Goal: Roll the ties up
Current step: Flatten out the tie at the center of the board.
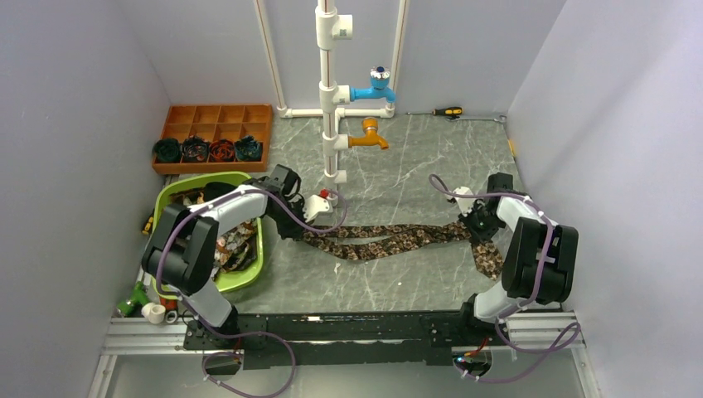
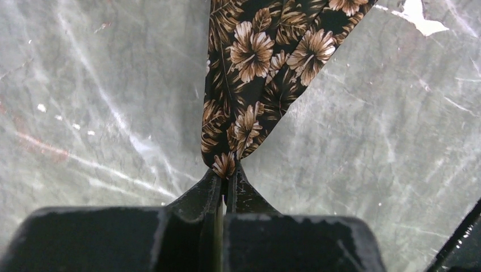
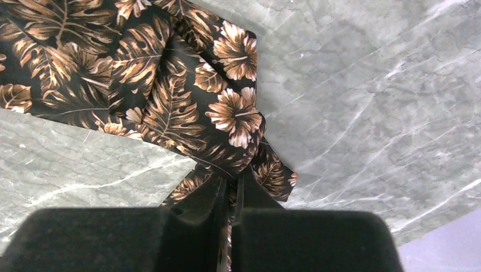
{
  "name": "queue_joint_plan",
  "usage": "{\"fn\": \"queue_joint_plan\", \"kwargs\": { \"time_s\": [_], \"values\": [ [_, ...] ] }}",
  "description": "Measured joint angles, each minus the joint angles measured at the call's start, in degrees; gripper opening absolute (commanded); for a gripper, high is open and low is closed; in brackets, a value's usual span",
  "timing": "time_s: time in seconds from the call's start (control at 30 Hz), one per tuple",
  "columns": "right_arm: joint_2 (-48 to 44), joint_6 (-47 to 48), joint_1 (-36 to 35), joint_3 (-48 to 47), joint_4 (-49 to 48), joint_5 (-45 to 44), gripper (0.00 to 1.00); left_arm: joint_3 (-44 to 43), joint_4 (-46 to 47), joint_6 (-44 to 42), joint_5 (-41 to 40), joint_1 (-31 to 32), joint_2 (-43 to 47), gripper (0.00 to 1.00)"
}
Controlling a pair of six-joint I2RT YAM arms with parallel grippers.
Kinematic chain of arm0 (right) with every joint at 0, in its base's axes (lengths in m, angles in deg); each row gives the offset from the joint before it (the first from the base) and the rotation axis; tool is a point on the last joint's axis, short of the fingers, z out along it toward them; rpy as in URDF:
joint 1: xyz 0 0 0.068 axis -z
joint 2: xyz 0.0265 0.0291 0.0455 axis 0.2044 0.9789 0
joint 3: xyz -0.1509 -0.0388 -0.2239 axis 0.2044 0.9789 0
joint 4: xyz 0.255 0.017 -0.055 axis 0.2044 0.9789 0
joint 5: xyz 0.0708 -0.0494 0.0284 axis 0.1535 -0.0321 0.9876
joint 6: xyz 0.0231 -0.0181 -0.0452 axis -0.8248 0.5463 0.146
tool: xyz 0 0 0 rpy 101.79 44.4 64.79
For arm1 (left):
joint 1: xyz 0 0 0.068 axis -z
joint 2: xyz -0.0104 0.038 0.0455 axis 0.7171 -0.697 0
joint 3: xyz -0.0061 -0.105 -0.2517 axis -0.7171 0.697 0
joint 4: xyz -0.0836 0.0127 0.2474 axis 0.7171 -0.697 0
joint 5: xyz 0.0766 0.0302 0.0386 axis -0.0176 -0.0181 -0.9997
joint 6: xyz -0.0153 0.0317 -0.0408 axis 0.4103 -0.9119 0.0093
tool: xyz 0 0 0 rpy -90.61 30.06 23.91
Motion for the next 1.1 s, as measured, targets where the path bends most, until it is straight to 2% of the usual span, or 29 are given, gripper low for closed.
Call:
{"fn": "queue_joint_plan", "kwargs": {
  "time_s": [0.17, 0.27, 0.37, 0.4, 0.43, 0.53, 0.57, 0.6, 0.63, 0.7, 0.77, 0.83, 0.97, 1.1],
  "values": [
    [-2.73, 3.43, 0.0, -0.22, -0.87, -0.33, 0.0, -1.51, -4.87, 0.15, -0.24, -1.75, 4.24, 0.0],
    [-11.19, 8.39, 0.04, -0.09, -2.99, -0.57, 0.0, -4.2, -7.56, 0.02, -0.87, -2.54, 7.82, 0.0],
    [-23.1, 15.41, 0.04, 2.34, -9.05, -0.87, 0.0, -7.32, -9.97, -0.76, -2.16, -2.86, 11.21, 0.0],
    [-26.34, 17.73, 0.02, 4.2, -11.3, -0.96, 0.04, -8.09, -10.51, -1.09, -2.54, -2.86, 12.15, 0.0],
    [-28.5, 19.65, 0.0, 6.01, -12.59, -1.05, 0.13, -8.68, -11.1, -1.49, -2.99, -2.82, 12.98, 0.0],
    [-33.92, 25.55, -0.66, 13.38, -13.38, -1.01, 0.67, -9.38, -12.7, -2.75, -5.64, -1.44, 14.03, 0.0],
    [-34.42, 27.23, -1.16, 15.76, -12.61, -1.2, 0.81, -9.27, -13.14, -3.15, -6.88, -0.46, 14.03, 0.0],
    [-34.58, 28.15, -1.77, 17.29, -11.37, -1.36, 0.89, -8.92, -13.4, -3.65, -8.39, 0.87, 13.99, 0.01],
    [-34.77, 29.24, -2.34, 18.8, -9.62, -1.49, 0.93, -8.39, -13.62, -3.93, -9.77, 2.43, 13.97, 0.08],
    [-34.91, 30.27, -3.21, 19.93, -5.49, -1.68, 0.94, -7.32, -14.05, -3.96, -12.09, 5.77, 13.88, 0.17],
    [-34.34, 29.62, -3.21, 19.06, -2.23, -1.86, 0.93, -6.6, -14.27, -3.89, -13.33, 8.02, 13.66, 0.17],
    [-31.93, 27.98, -2.91, 15.65, 1.92, -1.77, 0.91, -5.49, -14.23, -3.82, -14.84, 8.68, 13.49, 0.14],
    [-22.51, 23.63, -0.85, 2.99, 9.46, -0.33, 0.88, -2.43, -13.99, -4.39, -18.67, 7.56, 12.66, 0.02],
    [-15.34, 19.39, 0.55, -5.46, 12.68, 1.7, 0.84, -0.28, -14.36, -5.55, -20.81, 4.68, 10.8, 0.0]
  ]
}}
